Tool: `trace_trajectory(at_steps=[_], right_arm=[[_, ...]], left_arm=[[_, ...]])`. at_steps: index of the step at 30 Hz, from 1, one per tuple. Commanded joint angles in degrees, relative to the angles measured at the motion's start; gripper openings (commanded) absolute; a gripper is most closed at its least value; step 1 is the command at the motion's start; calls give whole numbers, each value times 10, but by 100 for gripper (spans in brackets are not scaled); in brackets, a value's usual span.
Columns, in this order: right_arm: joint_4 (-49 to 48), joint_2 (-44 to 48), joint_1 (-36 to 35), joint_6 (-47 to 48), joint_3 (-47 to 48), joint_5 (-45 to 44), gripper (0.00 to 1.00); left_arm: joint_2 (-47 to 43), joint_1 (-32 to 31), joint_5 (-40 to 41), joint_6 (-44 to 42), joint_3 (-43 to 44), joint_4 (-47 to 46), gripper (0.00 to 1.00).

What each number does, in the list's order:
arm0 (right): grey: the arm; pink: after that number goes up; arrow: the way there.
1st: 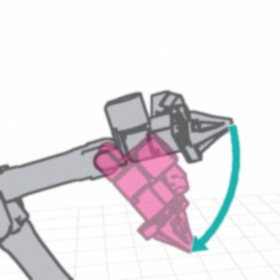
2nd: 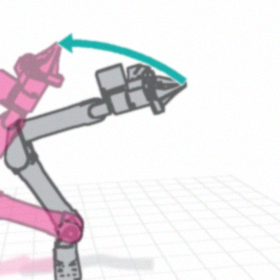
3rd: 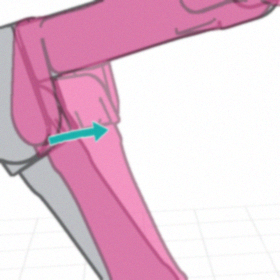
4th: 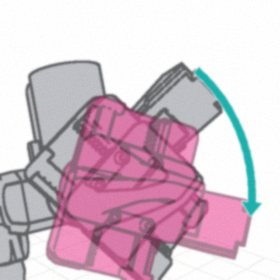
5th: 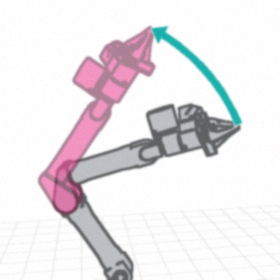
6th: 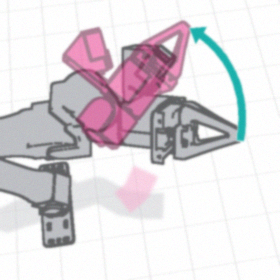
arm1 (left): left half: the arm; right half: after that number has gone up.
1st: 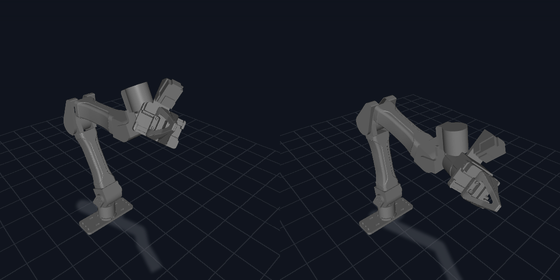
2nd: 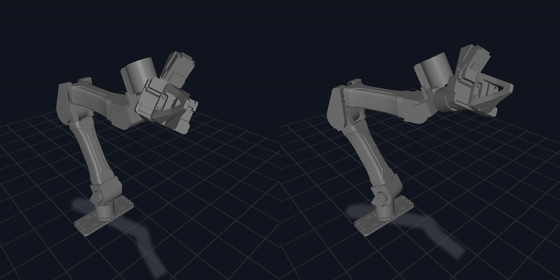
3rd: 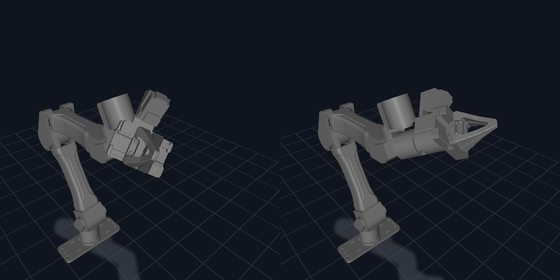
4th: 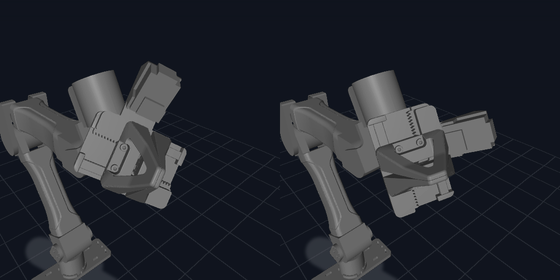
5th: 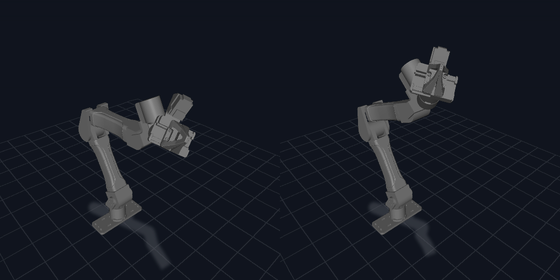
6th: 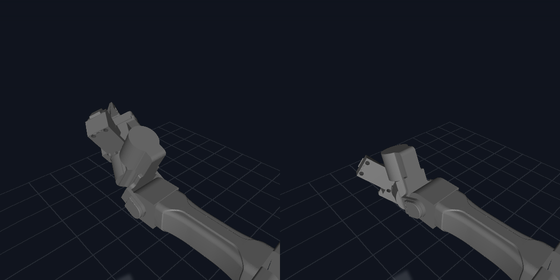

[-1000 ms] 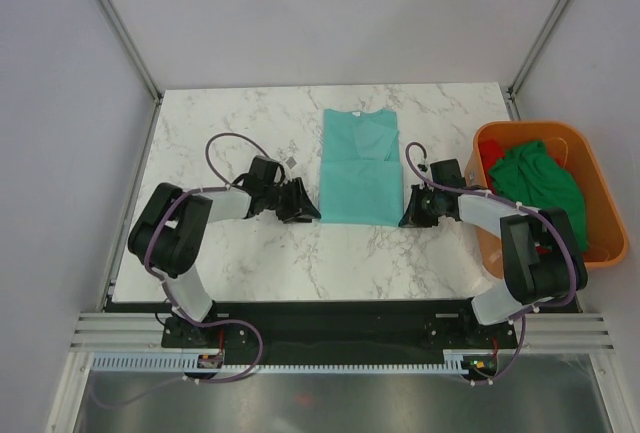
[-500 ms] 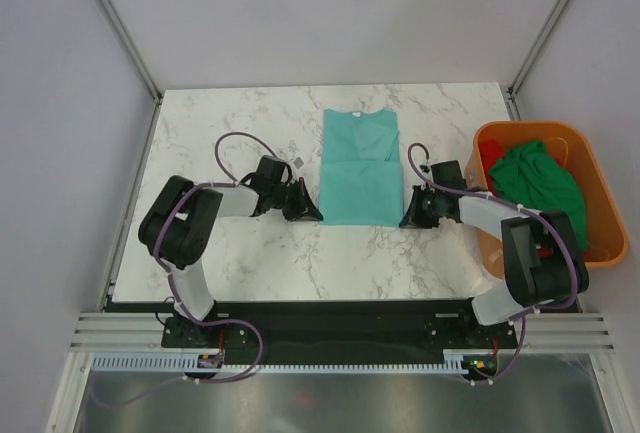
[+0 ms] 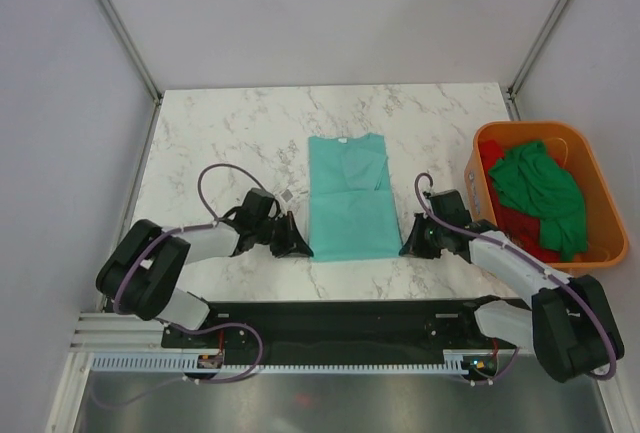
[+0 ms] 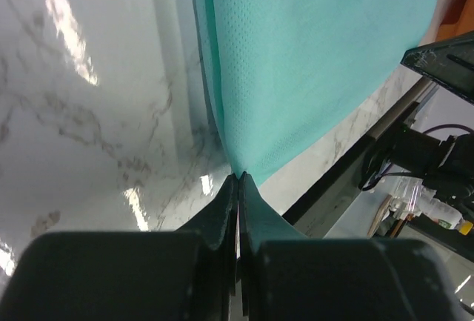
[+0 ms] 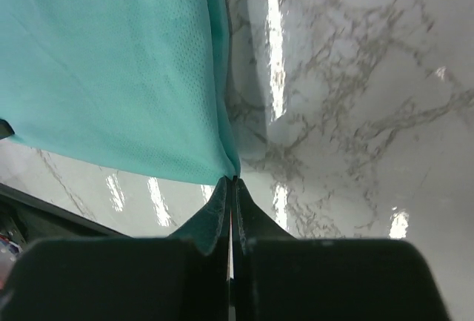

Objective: Fold and stack the t-shirts
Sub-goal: Fold the tshirt

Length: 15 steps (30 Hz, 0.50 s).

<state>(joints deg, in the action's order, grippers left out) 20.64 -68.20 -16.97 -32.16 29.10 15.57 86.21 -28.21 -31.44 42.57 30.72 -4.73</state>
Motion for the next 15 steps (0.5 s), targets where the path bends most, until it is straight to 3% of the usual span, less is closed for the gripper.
trace_trajectory(at_steps=[1, 7, 8, 10, 11, 15], right_arm=[[30, 45, -19, -36, -29, -12, 0], [39, 126, -60, -98, -72, -18, 0], [41, 140, -67, -105, -76, -20, 3], [49, 153, -68, -114, -80, -25, 9], [53, 163, -69, -115, -79, -33, 16], [67, 165, -68, -107, -70, -47, 35]], left_arm=[[-41, -11, 20, 35, -44, 14, 2], [-104, -33, 24, 60, -100, 17, 7], [-118, -33, 24, 61, -105, 17, 9], [-127, -33, 26, 61, -106, 29, 25], [-136, -33, 27, 60, -103, 32, 30], [-164, -34, 31, 74, -109, 39, 41]])
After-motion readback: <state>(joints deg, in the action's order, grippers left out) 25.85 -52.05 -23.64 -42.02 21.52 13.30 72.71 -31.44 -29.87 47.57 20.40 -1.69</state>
